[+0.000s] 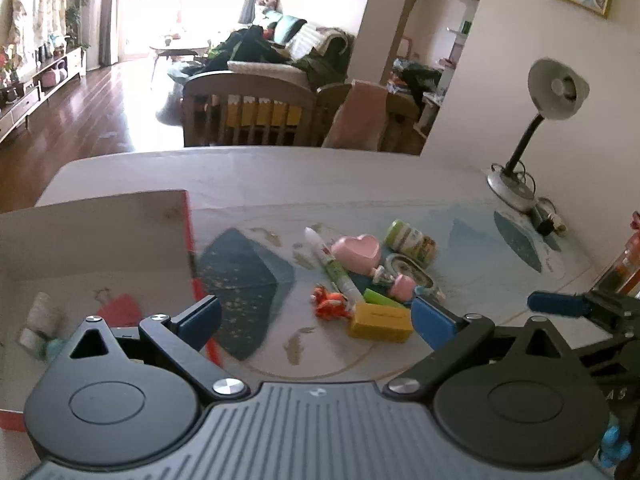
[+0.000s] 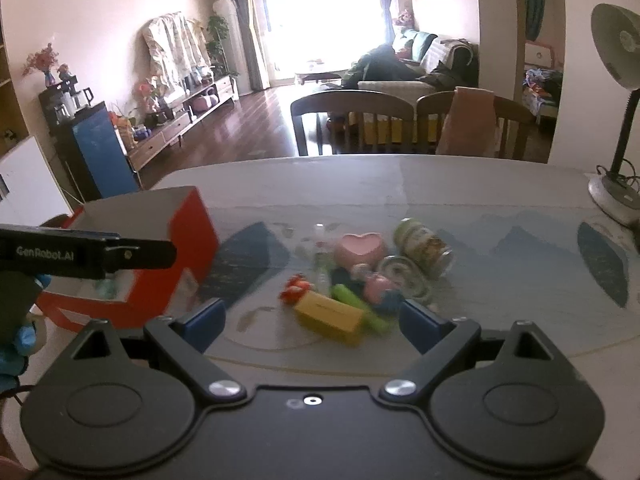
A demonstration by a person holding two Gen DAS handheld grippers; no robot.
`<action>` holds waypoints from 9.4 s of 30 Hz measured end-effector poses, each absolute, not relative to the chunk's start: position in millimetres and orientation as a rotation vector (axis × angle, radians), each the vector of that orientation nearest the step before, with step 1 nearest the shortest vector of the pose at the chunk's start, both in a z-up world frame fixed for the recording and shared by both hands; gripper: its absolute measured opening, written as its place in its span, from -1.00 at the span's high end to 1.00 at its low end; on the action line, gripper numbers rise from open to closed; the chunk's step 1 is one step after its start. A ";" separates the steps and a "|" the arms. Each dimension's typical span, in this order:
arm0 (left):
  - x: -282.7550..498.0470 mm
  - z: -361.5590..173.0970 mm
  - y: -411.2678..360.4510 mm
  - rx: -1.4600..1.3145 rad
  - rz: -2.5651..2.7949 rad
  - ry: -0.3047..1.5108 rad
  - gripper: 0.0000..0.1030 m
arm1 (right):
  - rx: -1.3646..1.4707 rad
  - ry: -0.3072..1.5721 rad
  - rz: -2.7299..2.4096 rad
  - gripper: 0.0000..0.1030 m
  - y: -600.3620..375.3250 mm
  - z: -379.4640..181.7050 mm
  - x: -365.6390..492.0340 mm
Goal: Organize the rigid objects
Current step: 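Withdraw both tools from the box toward the remaining table items, then grasp the yellow box with the left tool while the right tool grasps the green-lidded jar, then carry the yellow box and green-lidded jar over the cardboard box with both tools, then open both tools to drop the yellow box and jar into the box, then withdraw both tools from the box back toward the table items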
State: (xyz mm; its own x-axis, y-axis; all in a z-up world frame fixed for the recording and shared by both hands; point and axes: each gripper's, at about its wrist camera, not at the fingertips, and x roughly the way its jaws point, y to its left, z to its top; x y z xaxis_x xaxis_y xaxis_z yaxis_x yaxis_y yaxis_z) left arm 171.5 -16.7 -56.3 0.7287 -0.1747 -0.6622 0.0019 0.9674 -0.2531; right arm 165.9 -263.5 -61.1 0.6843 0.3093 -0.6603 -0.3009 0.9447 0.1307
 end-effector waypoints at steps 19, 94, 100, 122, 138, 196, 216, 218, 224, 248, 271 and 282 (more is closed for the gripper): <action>230.5 -121.3 -116.9 -0.166 -0.111 0.786 -0.97 | -0.070 0.758 0.271 -0.76 -334.5 -106.1 267.6; 231.5 -106.6 -114.1 -0.187 -0.089 0.795 -0.39 | -0.077 0.772 0.404 0.16 -325.0 -69.8 285.3; 218.2 -81.8 -97.2 -0.190 -0.099 0.768 -0.40 | -0.073 0.764 0.431 0.16 -310.1 -45.0 262.7; 151.1 -36.8 28.7 -0.246 -0.032 0.720 -0.40 | -0.109 0.742 0.594 0.16 -181.7 -1.5 207.8; 141.6 -35.7 144.3 -0.220 0.090 0.710 -0.40 | -0.165 0.756 0.648 0.16 -78.3 -11.6 207.7; 240.4 -130.8 206.5 -0.125 0.145 1.001 -0.38 | -0.202 1.012 0.616 -0.05 15.1 -102.8 250.9; 184.4 -73.2 180.8 -0.138 0.120 0.875 -0.38 | -0.094 0.911 0.638 -0.26 -21.9 -56.2 221.7; 177.7 -66.8 178.4 -0.147 0.110 0.863 -0.38 | -0.085 0.902 0.647 -0.26 -25.4 -51.7 218.4; 162.3 -50.8 172.2 -0.158 0.102 0.830 -0.38 | -0.059 0.861 0.665 -0.41 -39.3 -39.2 206.9; 130.4 -29.8 104.9 -0.206 -0.001 0.757 -0.62 | -0.021 0.694 0.599 -0.85 -149.0 -23.8 166.3; 175.7 -62.6 -15.5 -0.202 -0.087 0.770 -0.97 | 0.011 0.757 0.415 -0.83 -286.4 -66.2 205.6; 214.9 -100.1 -64.7 -0.223 -0.022 0.812 -0.97 | -0.037 0.801 0.391 -0.73 -323.7 -96.2 250.4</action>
State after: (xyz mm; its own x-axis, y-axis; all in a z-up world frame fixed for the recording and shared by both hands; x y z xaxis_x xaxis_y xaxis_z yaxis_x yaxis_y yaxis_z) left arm 214.9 -64.7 -100.1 0.6889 -0.1050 -0.7172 -0.0655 0.9764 -0.2059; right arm 250.4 -323.7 -96.2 0.6281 0.3272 -0.7060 -0.3549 0.9279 0.1143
